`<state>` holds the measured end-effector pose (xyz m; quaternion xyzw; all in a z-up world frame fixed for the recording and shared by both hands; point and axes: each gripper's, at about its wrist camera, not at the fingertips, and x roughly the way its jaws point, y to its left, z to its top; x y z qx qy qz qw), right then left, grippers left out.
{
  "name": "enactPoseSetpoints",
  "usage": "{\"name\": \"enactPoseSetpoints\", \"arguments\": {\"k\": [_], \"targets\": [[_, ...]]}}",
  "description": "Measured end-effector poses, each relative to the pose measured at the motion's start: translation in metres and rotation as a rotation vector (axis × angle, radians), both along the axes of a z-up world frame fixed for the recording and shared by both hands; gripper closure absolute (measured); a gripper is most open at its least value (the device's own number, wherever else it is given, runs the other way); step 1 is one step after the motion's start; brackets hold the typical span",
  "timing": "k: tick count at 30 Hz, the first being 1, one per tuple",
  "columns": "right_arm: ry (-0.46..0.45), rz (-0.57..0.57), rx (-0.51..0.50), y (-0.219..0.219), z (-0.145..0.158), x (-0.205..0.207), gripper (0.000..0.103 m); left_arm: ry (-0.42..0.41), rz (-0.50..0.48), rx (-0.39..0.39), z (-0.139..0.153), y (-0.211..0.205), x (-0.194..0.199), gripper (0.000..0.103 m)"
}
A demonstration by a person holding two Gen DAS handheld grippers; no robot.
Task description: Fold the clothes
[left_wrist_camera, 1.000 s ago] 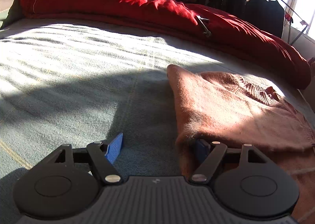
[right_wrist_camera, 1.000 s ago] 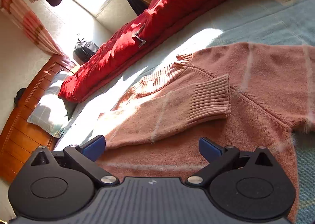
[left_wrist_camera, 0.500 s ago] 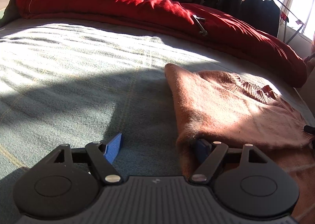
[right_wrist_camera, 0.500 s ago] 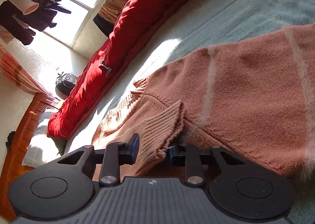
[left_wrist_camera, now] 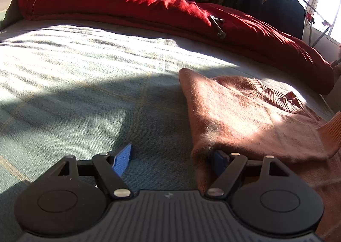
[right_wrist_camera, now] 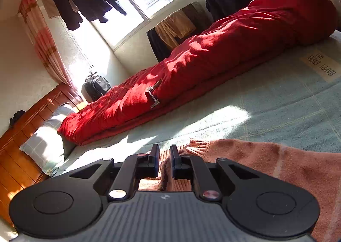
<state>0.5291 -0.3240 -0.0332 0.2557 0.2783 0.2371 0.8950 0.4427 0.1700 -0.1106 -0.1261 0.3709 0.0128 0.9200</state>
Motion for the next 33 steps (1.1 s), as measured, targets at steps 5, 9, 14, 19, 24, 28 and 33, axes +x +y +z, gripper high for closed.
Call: {"name": "enactPoseSetpoints", "arguments": {"k": [5,9,14,19,24,28,33], "targets": [[0.156,-0.036,0.025,-0.019,-0.038,-0.002,0.081,0.005,-0.006,-0.001,0.0,0.0,0.002,0.025],[0.208,-0.083,0.002,-0.026,-0.049,-0.012,0.062,0.008,-0.007,0.001,0.001,0.0,0.002,0.025],[0.267,-0.096,-0.041,-0.03,-0.058,-0.01,0.05,0.022,-0.004,0.0,0.006,-0.001,0.0,0.025],[0.259,-0.07,-0.03,-0.03,-0.064,-0.003,0.052,0.056,-0.09,-0.021,0.03,-0.01,-0.02,0.026],[0.204,0.051,-0.104,-0.013,-0.057,-0.005,0.075,-0.095,-0.263,-0.042,0.08,-0.03,-0.031,0.026],[0.224,0.044,-0.124,-0.01,-0.064,-0.002,0.079,-0.112,-0.34,-0.122,0.08,-0.05,0.011,0.025],[0.205,0.025,-0.145,-0.009,-0.057,-0.009,0.087,-0.002,-0.216,-0.107,0.029,-0.048,0.053,0.03]]}}
